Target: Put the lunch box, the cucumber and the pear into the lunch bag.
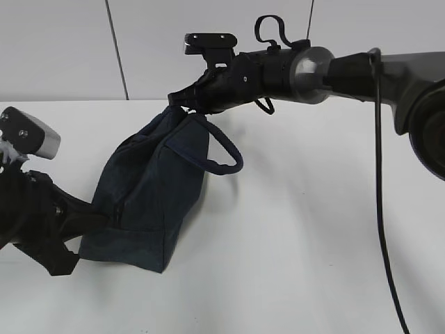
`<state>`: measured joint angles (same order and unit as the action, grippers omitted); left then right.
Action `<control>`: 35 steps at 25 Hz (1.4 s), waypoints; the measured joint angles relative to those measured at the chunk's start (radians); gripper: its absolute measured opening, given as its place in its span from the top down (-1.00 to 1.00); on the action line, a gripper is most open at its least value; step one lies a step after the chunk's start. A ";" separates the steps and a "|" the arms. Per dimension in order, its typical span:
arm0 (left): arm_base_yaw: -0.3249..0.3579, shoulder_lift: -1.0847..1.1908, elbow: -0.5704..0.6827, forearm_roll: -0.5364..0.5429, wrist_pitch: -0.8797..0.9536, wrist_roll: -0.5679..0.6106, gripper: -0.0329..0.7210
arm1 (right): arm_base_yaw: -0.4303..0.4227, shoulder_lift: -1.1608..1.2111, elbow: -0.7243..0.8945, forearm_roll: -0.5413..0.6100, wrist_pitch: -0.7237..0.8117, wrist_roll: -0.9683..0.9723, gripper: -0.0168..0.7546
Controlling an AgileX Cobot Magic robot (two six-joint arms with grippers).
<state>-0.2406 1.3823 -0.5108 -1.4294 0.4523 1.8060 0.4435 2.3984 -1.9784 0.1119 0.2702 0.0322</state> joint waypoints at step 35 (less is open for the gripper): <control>0.000 -0.317 0.003 0.190 -0.104 -0.303 0.01 | -0.026 -0.495 0.344 0.021 0.346 -0.180 -0.33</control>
<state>-0.2406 1.0653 -0.5079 -1.2392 0.3484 1.5034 0.4175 1.9033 -1.6347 0.1330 0.6167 -0.1478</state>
